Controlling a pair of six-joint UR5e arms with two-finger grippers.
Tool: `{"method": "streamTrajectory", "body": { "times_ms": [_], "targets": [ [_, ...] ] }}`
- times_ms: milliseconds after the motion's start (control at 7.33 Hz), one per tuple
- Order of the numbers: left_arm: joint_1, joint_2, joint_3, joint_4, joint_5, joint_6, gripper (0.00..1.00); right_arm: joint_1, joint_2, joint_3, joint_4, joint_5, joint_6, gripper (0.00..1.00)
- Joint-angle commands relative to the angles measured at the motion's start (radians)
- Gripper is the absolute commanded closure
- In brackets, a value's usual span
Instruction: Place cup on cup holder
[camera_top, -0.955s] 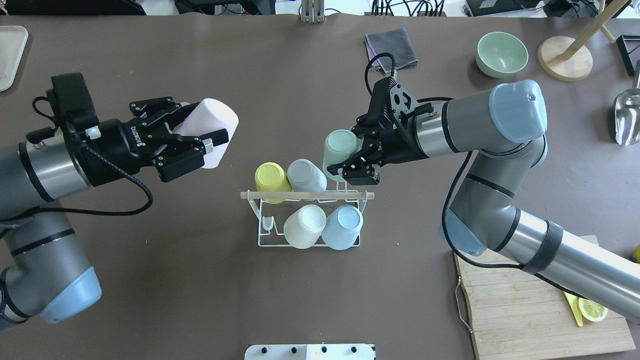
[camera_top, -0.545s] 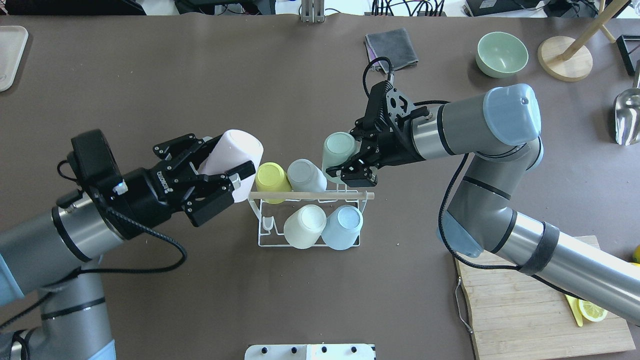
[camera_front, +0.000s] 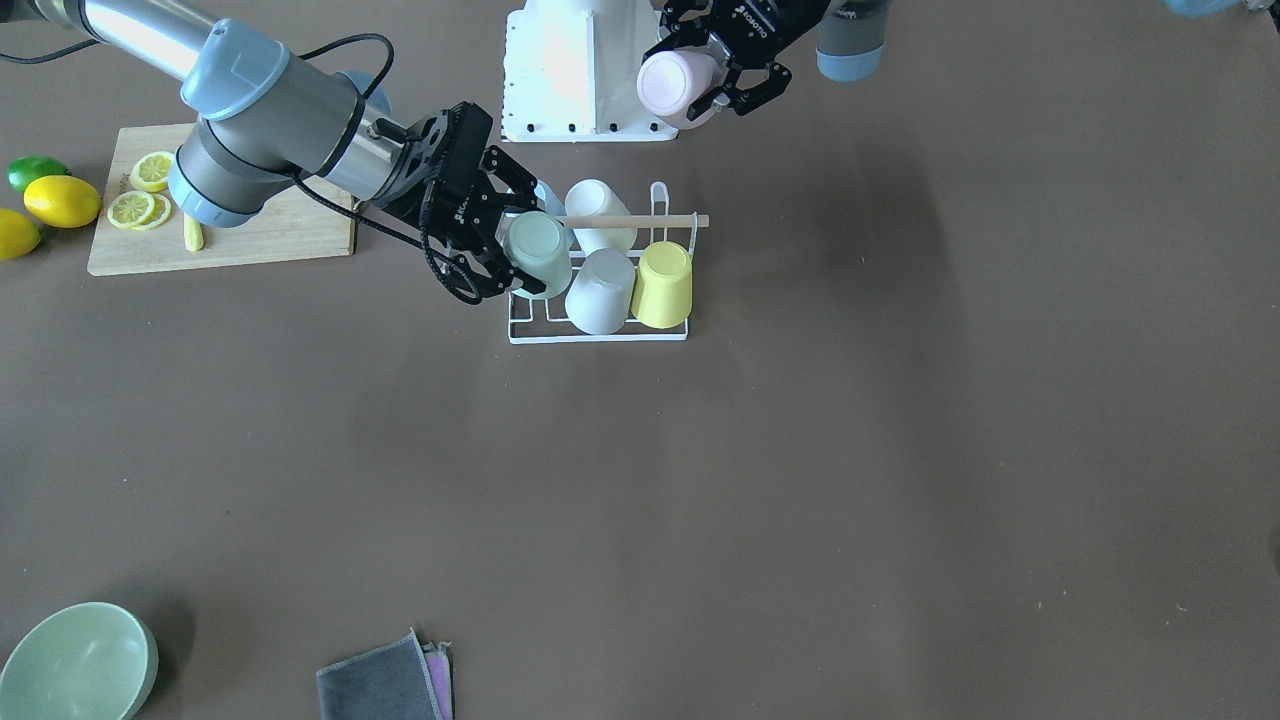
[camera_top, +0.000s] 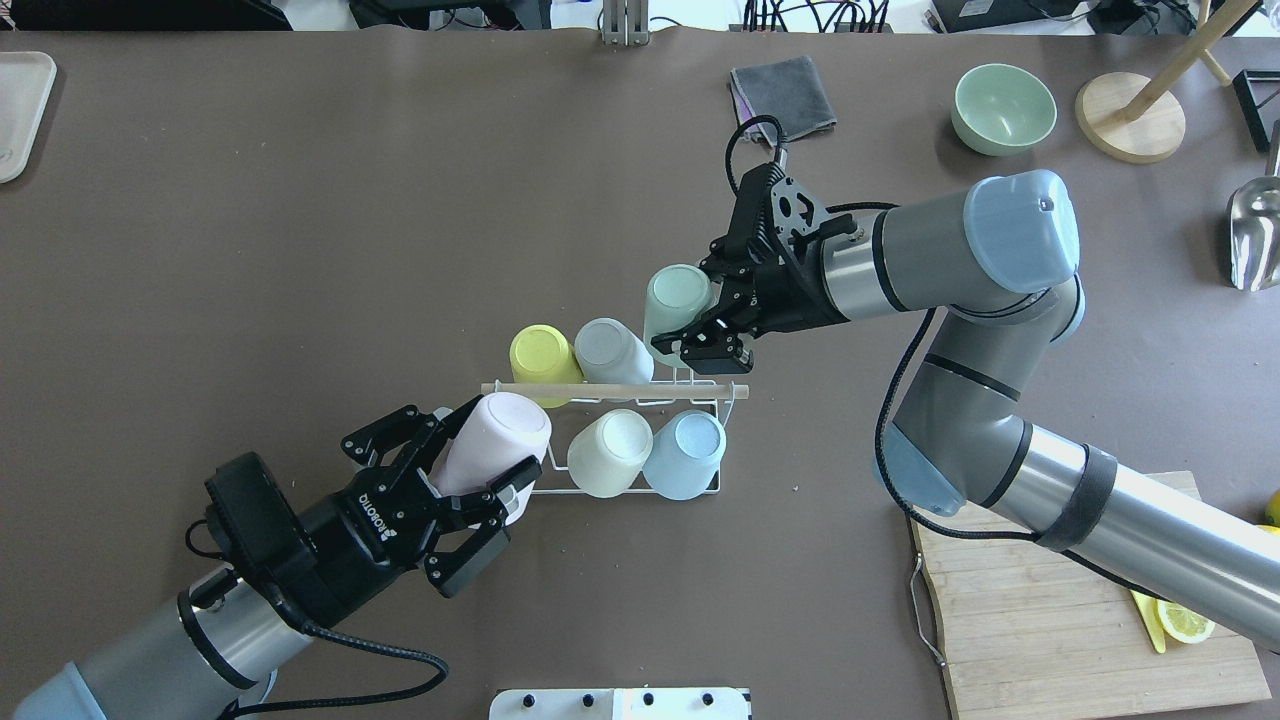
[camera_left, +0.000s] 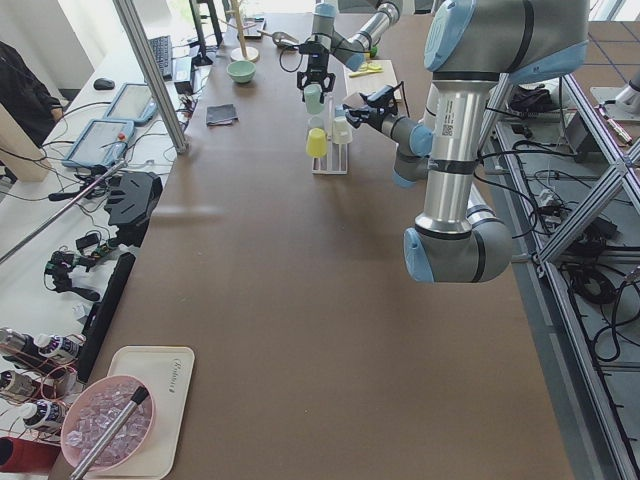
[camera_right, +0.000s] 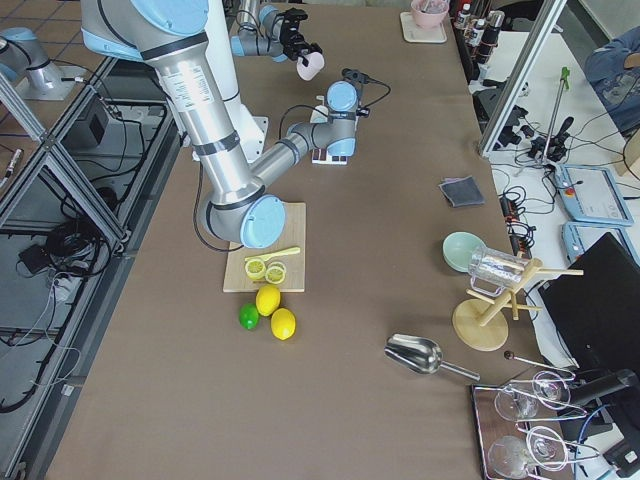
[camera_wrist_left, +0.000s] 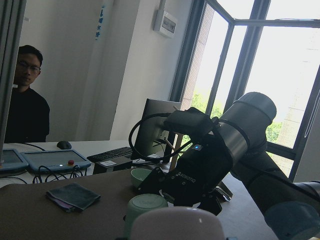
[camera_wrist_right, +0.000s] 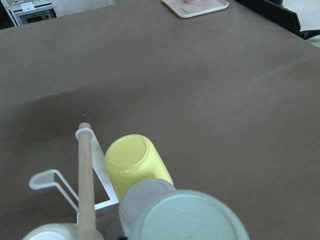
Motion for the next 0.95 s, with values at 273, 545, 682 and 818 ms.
{"method": "streamTrajectory", "body": {
  "times_ms": [273,545,682,818],
  "targets": [
    [0.010,-0.013,0.055,-0.022,0.090,0.024,1.00,-0.006,-0.001,0.000,0.003,-0.027,0.006,1.00],
    [0.006,-0.053,0.079,-0.021,0.093,0.029,1.00,-0.006,-0.002,0.001,0.003,-0.028,0.008,1.00],
    [-0.008,-0.071,0.089,-0.016,0.093,0.029,1.00,-0.006,-0.002,0.001,0.003,-0.033,0.008,0.90],
    [-0.017,-0.091,0.093,-0.015,0.092,0.029,1.00,-0.009,-0.004,0.001,0.003,-0.048,0.016,0.78]
  ]
}}
